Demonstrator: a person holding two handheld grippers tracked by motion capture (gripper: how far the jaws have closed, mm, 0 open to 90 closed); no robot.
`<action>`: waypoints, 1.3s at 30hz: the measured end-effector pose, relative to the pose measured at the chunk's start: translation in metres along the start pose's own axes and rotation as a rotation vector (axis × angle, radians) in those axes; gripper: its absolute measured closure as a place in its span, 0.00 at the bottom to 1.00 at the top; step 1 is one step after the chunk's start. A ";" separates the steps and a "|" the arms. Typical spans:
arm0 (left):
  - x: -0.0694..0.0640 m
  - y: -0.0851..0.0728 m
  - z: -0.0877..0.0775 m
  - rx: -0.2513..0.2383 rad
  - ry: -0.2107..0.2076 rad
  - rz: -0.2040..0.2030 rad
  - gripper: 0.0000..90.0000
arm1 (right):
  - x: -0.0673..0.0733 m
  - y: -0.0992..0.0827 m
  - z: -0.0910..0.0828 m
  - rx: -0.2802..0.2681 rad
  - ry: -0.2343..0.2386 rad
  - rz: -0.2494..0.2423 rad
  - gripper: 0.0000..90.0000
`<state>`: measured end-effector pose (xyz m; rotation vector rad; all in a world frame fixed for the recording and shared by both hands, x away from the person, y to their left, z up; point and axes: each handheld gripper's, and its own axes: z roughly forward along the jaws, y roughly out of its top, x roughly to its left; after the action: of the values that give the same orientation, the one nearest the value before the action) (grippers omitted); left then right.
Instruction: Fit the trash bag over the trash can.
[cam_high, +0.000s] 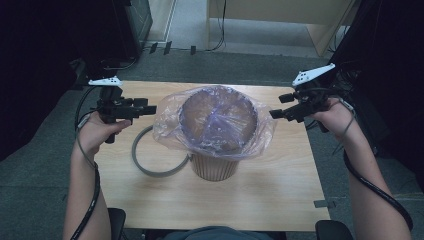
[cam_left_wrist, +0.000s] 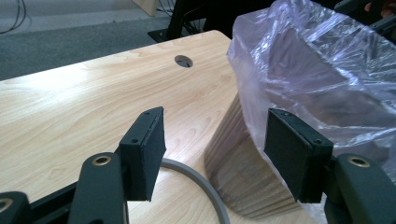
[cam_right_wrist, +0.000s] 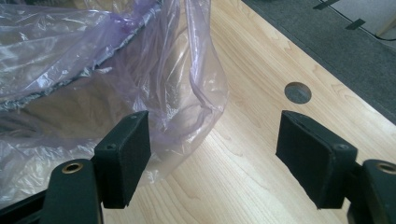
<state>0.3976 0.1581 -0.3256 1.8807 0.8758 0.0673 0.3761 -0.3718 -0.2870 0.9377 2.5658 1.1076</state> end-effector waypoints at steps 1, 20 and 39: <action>0.001 0.000 0.000 0.001 0.001 0.002 0.42 | -0.001 -0.002 0.001 -0.002 0.002 0.007 0.29; 0.022 -0.022 0.024 0.030 0.023 0.024 0.42 | 0.003 -0.026 0.035 -0.020 0.012 -0.018 0.29; 0.032 -0.035 0.037 0.035 0.041 0.016 0.41 | 0.011 -0.039 0.060 -0.039 0.016 -0.047 0.28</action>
<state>0.4173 0.1565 -0.3823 1.9252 0.8947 0.1012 0.3726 -0.3500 -0.3561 0.8587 2.5555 1.1531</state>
